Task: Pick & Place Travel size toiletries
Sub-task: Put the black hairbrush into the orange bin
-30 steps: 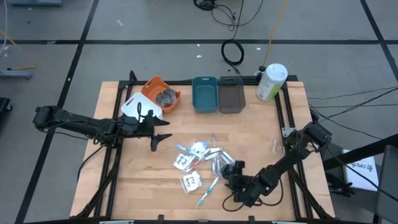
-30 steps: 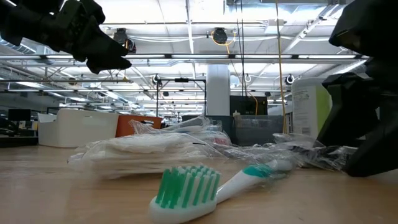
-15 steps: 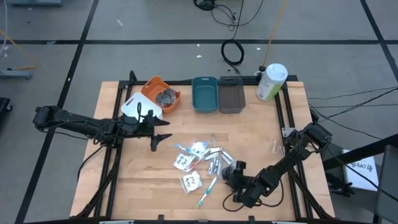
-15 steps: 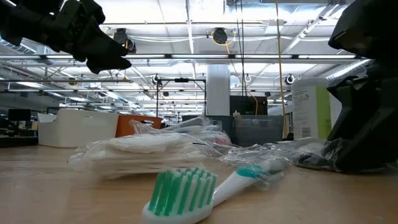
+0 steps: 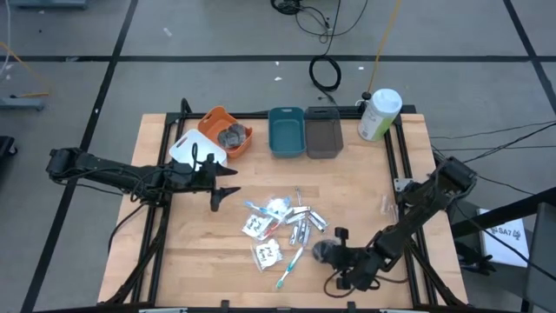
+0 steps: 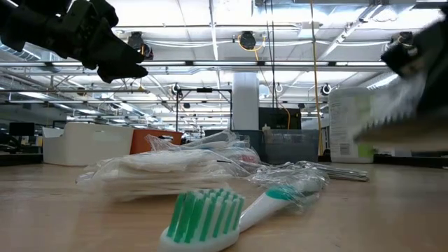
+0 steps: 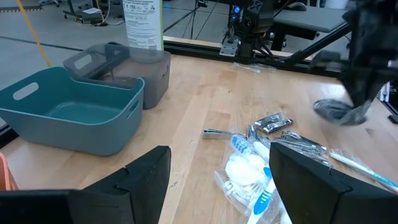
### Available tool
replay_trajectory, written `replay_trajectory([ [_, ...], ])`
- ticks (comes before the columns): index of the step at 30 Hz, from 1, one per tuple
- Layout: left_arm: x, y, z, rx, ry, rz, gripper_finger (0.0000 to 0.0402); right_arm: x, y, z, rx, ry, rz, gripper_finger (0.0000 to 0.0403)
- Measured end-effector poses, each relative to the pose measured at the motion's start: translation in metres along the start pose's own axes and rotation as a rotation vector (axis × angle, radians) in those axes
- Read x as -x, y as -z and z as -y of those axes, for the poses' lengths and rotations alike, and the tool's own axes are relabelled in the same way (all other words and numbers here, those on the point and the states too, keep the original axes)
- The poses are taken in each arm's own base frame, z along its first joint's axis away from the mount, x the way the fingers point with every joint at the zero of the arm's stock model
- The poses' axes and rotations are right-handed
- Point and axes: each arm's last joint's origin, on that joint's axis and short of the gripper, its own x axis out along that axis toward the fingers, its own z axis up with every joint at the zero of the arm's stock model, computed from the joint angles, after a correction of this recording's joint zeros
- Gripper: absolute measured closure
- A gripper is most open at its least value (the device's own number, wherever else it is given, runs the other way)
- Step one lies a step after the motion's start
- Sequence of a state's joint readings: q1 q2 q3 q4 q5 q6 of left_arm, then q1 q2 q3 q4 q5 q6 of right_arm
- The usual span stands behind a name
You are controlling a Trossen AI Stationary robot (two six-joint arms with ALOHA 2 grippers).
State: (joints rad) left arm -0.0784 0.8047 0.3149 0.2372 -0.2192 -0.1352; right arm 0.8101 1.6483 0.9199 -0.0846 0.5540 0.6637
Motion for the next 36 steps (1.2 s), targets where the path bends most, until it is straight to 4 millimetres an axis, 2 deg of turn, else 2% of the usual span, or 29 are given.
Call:
replay_trajectory([
  [6,0.0,0.0,0.0,0.0,0.0,0.0,0.0133,0.035,-0.027,0.005,0.076,-0.064,0.115,0.0401],
  [11,0.0,0.0,0.0,0.0,0.0,0.0,0.0133,0.058,-0.043,0.018,0.168,-0.08,0.203,0.0402],
  [18,0.0,-0.001,0.0,0.002,0.001,0.007,0.0133,0.055,-0.042,0.057,0.192,-0.089,0.365,0.0402],
  [22,0.0,-0.002,0.0,0.005,0.002,0.022,0.0133,0.046,-0.039,0.085,0.167,-0.223,0.488,0.0402],
  [29,0.002,-0.017,0.002,0.101,0.028,0.173,0.0133,0.041,-0.044,0.136,0.165,-0.455,0.723,0.0403],
  [36,0.003,-0.026,0.0,0.088,-0.004,0.263,0.0133,0.049,-0.059,0.166,0.224,-0.59,0.876,0.0403],
])
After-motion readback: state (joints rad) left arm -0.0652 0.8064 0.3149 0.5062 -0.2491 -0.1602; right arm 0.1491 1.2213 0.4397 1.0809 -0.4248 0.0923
